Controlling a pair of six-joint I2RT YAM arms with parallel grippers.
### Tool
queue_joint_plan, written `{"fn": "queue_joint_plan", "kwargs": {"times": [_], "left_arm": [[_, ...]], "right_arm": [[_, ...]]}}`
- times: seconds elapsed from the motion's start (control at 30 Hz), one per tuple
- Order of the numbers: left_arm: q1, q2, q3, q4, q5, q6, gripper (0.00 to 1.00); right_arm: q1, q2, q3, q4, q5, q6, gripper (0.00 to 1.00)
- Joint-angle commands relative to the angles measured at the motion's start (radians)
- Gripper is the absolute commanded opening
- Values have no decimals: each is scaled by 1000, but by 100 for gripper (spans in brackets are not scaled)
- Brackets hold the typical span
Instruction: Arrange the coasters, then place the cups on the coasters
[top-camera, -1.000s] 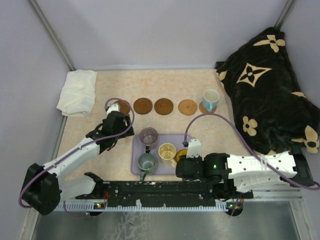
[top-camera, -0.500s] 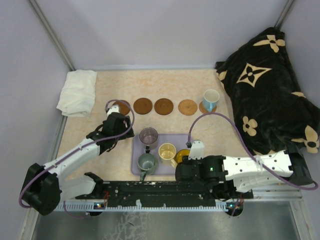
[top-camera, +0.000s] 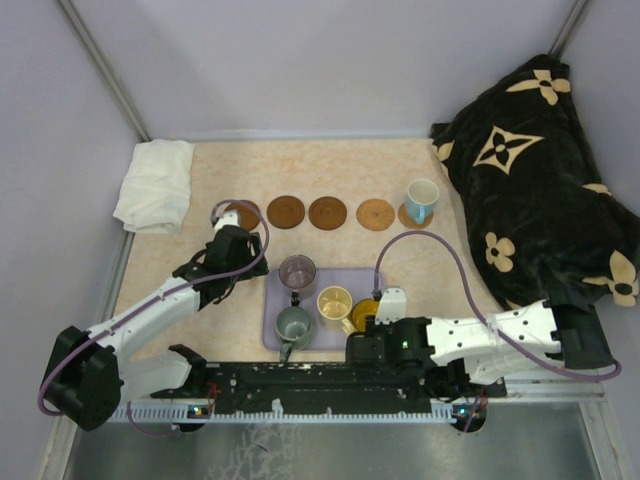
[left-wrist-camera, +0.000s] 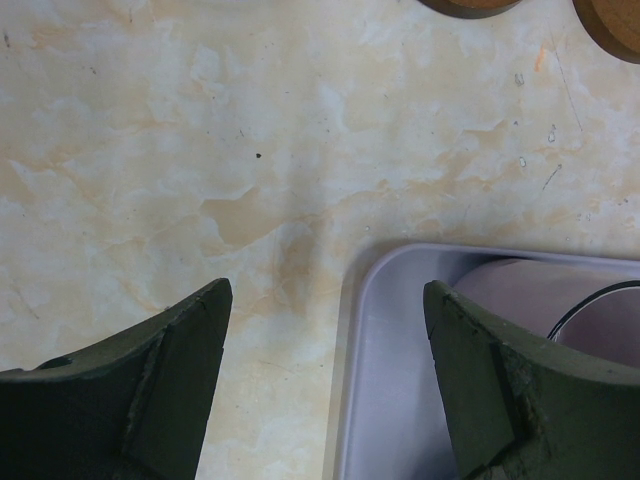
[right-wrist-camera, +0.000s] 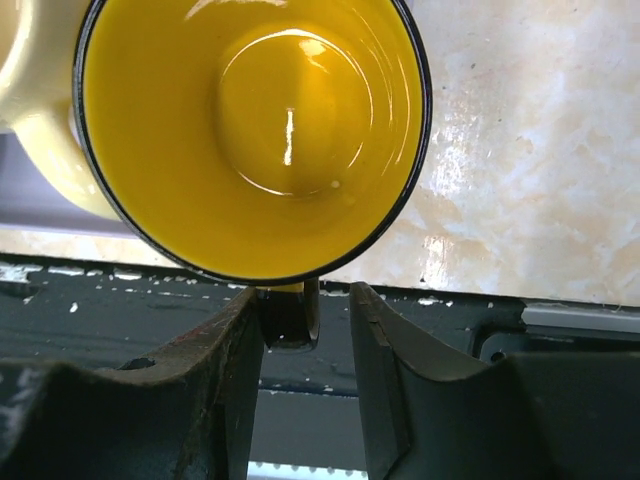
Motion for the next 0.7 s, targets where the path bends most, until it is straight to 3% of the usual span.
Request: {"fn": "queue_joint_plan", "kwargs": {"times": [0.0,0.33,0.53,0.67], "left_arm": [[8,-4,-9,12,11,-8,83],[8,-2,-16,12,10,-8,83],[7,2,-17,18,14,-10,83],[8,6,-19,22,22,-11,83]], "right_arm": [[10,45,45,-1,78,35,38],[10,119,100,-55,107,61,25],[11,148,131,-82,113,61,0],[10,153,155,-123,125,82,0]]}}
